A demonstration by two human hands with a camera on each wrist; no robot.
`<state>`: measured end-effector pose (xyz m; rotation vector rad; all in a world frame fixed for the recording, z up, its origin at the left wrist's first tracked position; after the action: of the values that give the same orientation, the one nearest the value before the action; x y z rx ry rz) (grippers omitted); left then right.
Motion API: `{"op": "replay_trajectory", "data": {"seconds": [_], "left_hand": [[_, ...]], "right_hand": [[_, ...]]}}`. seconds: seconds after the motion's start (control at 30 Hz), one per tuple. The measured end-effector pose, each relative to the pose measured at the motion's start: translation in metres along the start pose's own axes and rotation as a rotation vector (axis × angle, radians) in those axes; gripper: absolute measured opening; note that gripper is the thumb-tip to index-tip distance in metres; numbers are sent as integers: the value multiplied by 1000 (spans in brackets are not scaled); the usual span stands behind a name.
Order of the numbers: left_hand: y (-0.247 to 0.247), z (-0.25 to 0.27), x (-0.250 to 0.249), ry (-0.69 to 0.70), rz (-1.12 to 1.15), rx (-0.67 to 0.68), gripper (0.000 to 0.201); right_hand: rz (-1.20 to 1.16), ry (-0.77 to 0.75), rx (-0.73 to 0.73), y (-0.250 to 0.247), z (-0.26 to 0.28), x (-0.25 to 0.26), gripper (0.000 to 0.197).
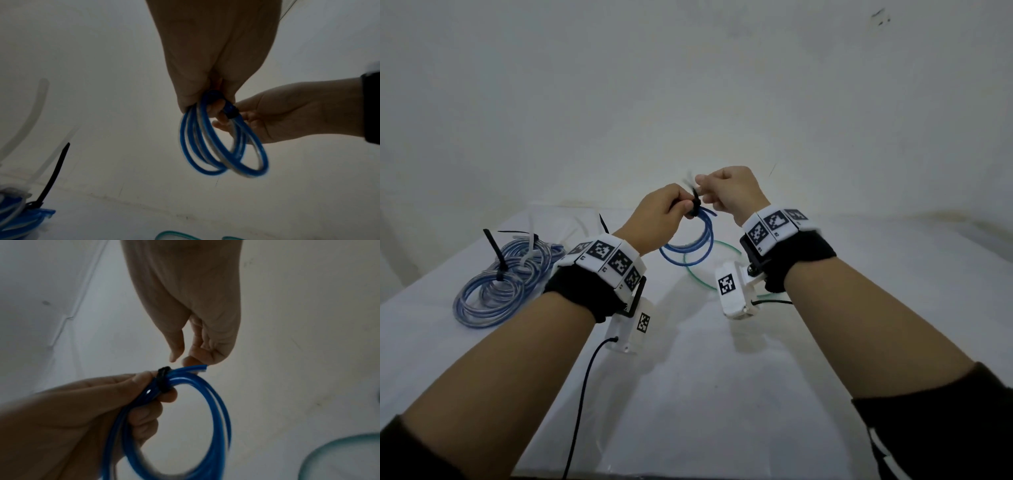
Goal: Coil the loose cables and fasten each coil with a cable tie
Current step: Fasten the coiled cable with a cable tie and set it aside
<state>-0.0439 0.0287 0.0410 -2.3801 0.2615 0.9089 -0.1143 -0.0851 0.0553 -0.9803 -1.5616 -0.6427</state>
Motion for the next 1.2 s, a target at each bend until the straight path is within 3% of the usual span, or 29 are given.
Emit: {"op": "replay_trajectory", "data": {"seconds": [0.1,0.27,0.47,0.6,0.77,0.93,1.07,1.17,1.2], "left_hand": [[-13,-5,6,-61,25,-179,12],[-21,-2,10,-228,261,-338,3],[-43,2,16,-323,382,-256,20],[-74,8,10,-171,185,-203,21],[-133,26,16,28,-133,-327,18],[-174,53,62,-246,67,-338,13],[-205,70,87,-281,-106,-397,16],[-223,80,109,-384,-166,-405,15],[-227,83,116,-431,-168,-396,14]], "right_hand": [[106,-176,-111,-6,7,11,19],[52,-156,47,21,27,12,20],[-67,-167,156,43,41,21,26],[-158,-109,207,59,48,27,23],[-256,10,315,98,69,34,20],[-361,135,414,151,101,36,10],[-395,233,434,193,122,26,19],[-339,245,424,220,134,14,8],[-296,229,418,229,135,7,13]]}}
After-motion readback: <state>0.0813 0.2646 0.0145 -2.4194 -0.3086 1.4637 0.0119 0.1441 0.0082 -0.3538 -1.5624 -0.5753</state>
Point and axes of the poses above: each hand's wrist, its own z-axis away from the middle knuckle, its own y-axis out of the palm, x = y × z, the point moved 6 cm from there along -z, towards the middle knuckle, and after that the axes turned 11 degrees about -x, right-handed, at the moved point
